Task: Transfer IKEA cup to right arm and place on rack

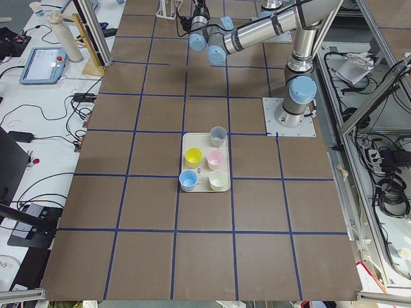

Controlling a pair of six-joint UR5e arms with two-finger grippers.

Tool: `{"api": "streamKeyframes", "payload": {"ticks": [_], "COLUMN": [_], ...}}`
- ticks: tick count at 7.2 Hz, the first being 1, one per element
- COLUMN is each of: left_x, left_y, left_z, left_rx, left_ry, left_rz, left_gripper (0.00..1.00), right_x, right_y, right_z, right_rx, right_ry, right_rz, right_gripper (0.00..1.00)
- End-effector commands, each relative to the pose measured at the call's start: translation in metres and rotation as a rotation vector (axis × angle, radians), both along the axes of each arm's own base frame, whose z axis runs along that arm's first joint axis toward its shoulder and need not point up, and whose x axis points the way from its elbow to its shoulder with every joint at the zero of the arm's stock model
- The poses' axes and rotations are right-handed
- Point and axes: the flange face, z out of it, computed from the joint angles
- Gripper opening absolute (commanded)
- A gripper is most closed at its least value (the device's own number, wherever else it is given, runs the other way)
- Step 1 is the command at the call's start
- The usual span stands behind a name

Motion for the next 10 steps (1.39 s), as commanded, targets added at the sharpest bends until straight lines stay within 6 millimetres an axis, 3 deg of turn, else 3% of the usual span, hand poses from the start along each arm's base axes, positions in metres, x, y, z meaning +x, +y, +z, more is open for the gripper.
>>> {"api": "streamKeyframes", "payload": {"ticks": [1, 2, 4, 10], "left_x": [-0.002, -0.002, -0.003, -0.014], "left_y": [0.001, 0.0, 0.0, 0.001], "left_z": [0.0, -0.001, 0.0, -0.007], "left_rx": [0.0, 0.002, 0.004, 0.015], "left_ry": [-0.001, 0.001, 0.022, 0.039], "left_rz": [-0.004, -0.004, 0.004, -0.007], "left_gripper": [0.0, 0.0, 0.0, 0.0], "right_x": [0.002, 0.005, 0.02, 0.048], "right_y": [-0.01, -0.01, -0.009, -0.009], "right_z": [-0.016, -0.017, -0.037, -0.034], "right_rx": [0.004, 0.005, 0.027, 0.041], "right_ry": [0.0, 0.0, -0.012, -0.029], "right_rz": [0.02, 0.025, 0.045, 0.037], "right_gripper": [1.0, 1.0, 1.0, 1.0]}}
